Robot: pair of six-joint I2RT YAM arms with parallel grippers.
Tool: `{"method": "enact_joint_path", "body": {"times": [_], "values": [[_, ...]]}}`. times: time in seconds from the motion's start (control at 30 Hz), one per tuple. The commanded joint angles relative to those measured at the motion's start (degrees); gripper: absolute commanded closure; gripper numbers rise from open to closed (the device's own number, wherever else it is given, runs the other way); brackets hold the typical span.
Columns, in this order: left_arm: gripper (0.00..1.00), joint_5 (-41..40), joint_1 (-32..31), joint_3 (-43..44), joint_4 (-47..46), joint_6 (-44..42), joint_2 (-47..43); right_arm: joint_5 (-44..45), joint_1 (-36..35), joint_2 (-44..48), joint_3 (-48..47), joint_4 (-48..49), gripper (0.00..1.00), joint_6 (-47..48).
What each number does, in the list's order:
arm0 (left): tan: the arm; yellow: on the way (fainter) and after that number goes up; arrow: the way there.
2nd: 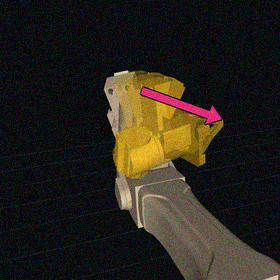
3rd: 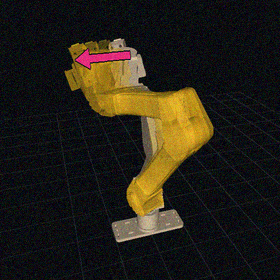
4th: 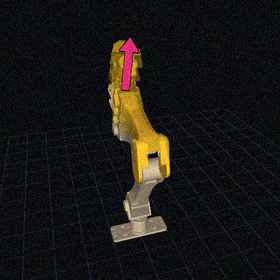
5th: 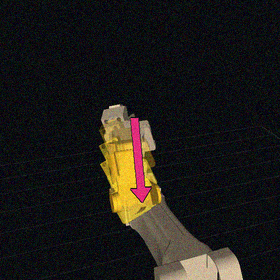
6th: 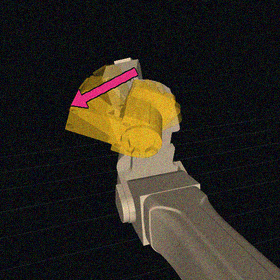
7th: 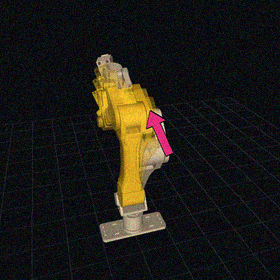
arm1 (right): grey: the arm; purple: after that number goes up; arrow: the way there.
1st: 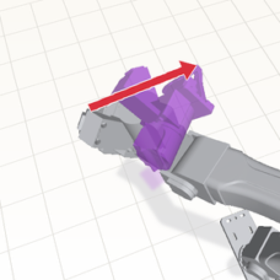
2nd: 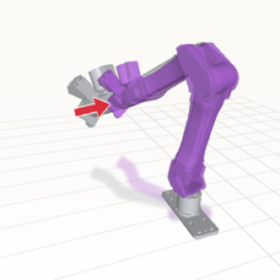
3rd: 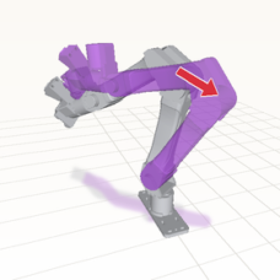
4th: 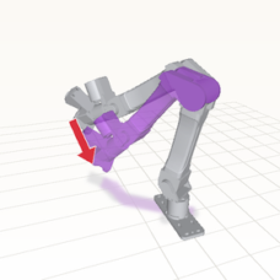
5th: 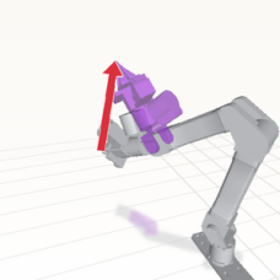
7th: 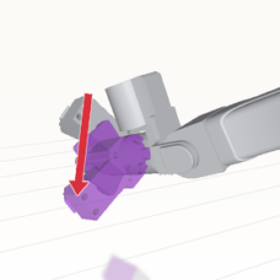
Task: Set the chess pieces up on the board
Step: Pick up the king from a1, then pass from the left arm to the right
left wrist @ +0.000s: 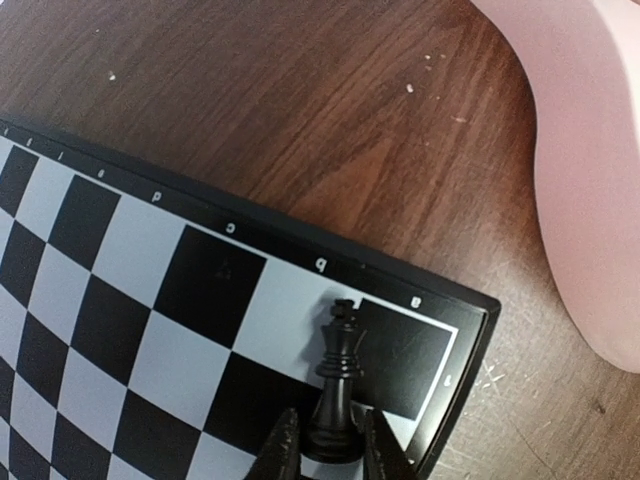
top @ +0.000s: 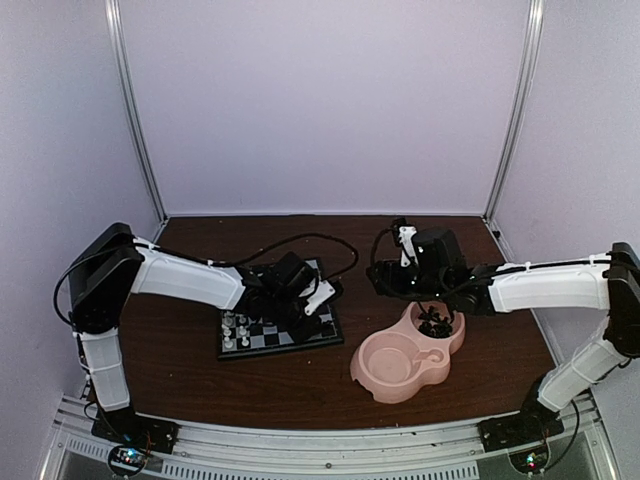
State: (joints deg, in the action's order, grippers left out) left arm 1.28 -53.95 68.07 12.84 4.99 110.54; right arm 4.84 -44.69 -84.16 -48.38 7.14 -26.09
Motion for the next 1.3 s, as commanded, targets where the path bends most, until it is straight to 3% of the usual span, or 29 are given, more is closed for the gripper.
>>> {"method": "enact_joint_path", "body": {"times": [0.0,0.17,0.27,0.57,0.9,1.27], "values": [[0.92,-3.19,0.20,-3.02,-4.27,1.19,-4.07,-19.36,3.47,-3.31,0.73,8.50,0.37,-3.23],[0.92,-2.08,0.35,-6.47,-7.88,0.86,-7.89,-34.11,4.43,-11.34,-1.82,14.74,0.44,-6.71],[0.91,-1.29,0.38,-8.73,-10.31,0.63,-10.13,-38.57,4.32,-14.55,-3.72,15.74,0.47,-7.44],[0.91,-1.28,0.37,-12.45,-14.78,1.63,-13.80,-42.77,2.87,-17.17,-6.00,15.56,0.48,-6.66],[0.90,5.86,2.74,-15.42,-18.16,6.34,-17.31,-45.45,1.74,-18.84,-7.16,16.86,0.49,-6.54],[0.89,7.02,2.98,-15.68,-17.94,6.08,-17.68,-48.22,0.26,-21.68,-9.55,16.38,0.54,-6.73]]}}
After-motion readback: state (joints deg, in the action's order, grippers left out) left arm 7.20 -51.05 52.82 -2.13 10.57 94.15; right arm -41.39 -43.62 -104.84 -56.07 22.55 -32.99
